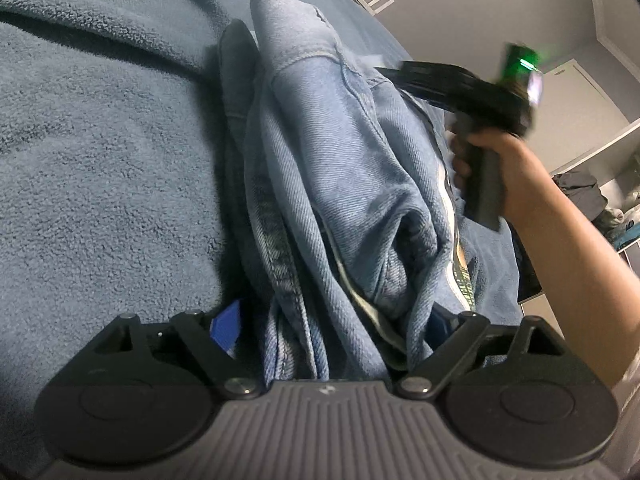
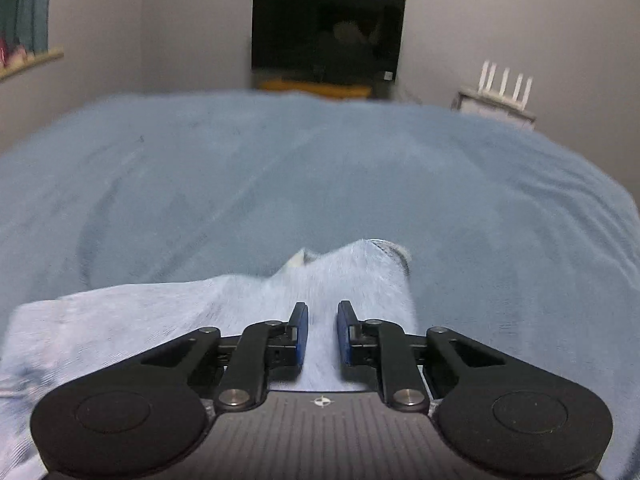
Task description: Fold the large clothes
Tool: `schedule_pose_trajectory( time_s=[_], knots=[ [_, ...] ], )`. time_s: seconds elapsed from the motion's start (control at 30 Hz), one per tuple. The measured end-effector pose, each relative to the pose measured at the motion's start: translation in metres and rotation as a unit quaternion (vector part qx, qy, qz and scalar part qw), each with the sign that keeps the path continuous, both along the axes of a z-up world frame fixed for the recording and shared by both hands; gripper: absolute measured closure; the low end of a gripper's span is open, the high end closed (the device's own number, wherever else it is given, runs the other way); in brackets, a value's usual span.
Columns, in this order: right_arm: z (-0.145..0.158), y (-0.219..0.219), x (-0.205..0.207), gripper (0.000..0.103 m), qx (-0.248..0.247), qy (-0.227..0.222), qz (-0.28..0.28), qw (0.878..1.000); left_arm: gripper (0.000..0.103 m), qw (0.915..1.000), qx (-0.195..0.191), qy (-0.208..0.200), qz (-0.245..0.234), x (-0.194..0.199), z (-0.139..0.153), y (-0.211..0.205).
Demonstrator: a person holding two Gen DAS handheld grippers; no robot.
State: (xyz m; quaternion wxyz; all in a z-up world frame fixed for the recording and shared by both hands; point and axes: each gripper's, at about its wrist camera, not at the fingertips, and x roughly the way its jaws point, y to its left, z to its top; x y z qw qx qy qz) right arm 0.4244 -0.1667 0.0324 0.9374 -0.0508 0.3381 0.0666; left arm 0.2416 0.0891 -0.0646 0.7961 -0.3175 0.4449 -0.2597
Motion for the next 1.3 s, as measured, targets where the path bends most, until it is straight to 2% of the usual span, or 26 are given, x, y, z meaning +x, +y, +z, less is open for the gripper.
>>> schedule_pose_trajectory(
  time_s=[0.07,0.17,0.23,0.27,0.37,0.47,0.6,0.67,0.77,0.8,0.87,0.93,1.0,1.03,1.13,1.23,1.3],
  knots=[
    [-0.018,0.020,0.024,0.085,-0.028,0.013,0.015,0.999,0.013,1.0000,-0.003,0.000,-0.001,0.000,0.000,0.002],
    [-0.031,0.042,0.026,0.084,-0.083,0.010,0.040,0.996,0.012,1.0000,-0.006,0.002,-0.006,0.003,-0.001,0.003],
    [-0.021,0.048,0.010,0.084,-0.092,-0.034,0.049,0.994,0.012,1.0000,-0.004,0.002,-0.009,0.003,-0.001,0.003],
    [-0.014,0.050,-0.001,0.078,-0.091,-0.062,0.059,0.992,0.012,1.0000,-0.004,0.002,-0.009,0.002,0.000,0.003],
    [0.005,0.054,-0.045,0.060,-0.044,-0.092,0.095,0.990,0.013,1.0000,-0.004,0.002,-0.006,0.003,-0.003,0.006],
    [0.015,0.057,-0.087,0.059,0.012,-0.084,0.137,0.987,0.012,1.0000,-0.007,0.002,-0.003,0.002,-0.002,0.008],
    [0.022,0.052,-0.145,0.059,0.081,-0.050,0.178,0.979,0.013,1.0000,-0.007,0.000,0.002,-0.002,-0.001,0.009],
    [0.020,0.050,-0.163,0.061,0.114,-0.014,0.190,0.975,0.013,1.0000,-0.007,0.000,0.004,-0.003,-0.001,0.009],
    [0.015,0.052,-0.187,0.071,0.131,0.044,0.191,0.972,0.013,1.0000,-0.006,0.000,0.004,-0.006,0.002,0.012],
    [0.011,0.053,-0.186,0.076,0.143,0.057,0.190,0.970,0.013,1.0000,-0.005,0.000,0.004,-0.007,0.003,0.014],
    [0.006,0.054,-0.189,0.081,0.172,0.081,0.183,0.965,0.013,1.0000,0.002,0.001,0.006,-0.008,0.004,0.018],
    [-0.001,0.061,-0.173,0.084,0.181,0.098,0.179,0.962,0.014,0.9999,0.005,0.003,0.009,-0.009,0.004,0.022],
    [-0.006,0.068,-0.162,0.097,0.191,0.115,0.187,0.957,0.014,0.9999,0.004,0.006,0.010,-0.009,0.006,0.026],
    [-0.009,0.072,-0.154,0.099,0.195,0.128,0.189,0.954,0.015,0.9999,0.005,0.006,0.010,-0.009,0.006,0.027],
    [-0.022,0.087,-0.140,0.103,0.168,0.134,0.185,0.959,0.015,0.9999,0.012,0.003,0.011,-0.008,0.007,0.029],
    [-0.029,0.083,-0.133,0.103,0.205,0.149,0.171,0.952,0.015,1.0000,0.008,0.002,0.005,-0.008,0.006,0.028],
    [-0.027,0.077,-0.136,0.103,0.221,0.143,0.166,0.950,0.015,0.9999,0.010,-0.002,-0.001,-0.008,0.008,0.028]
  ],
)
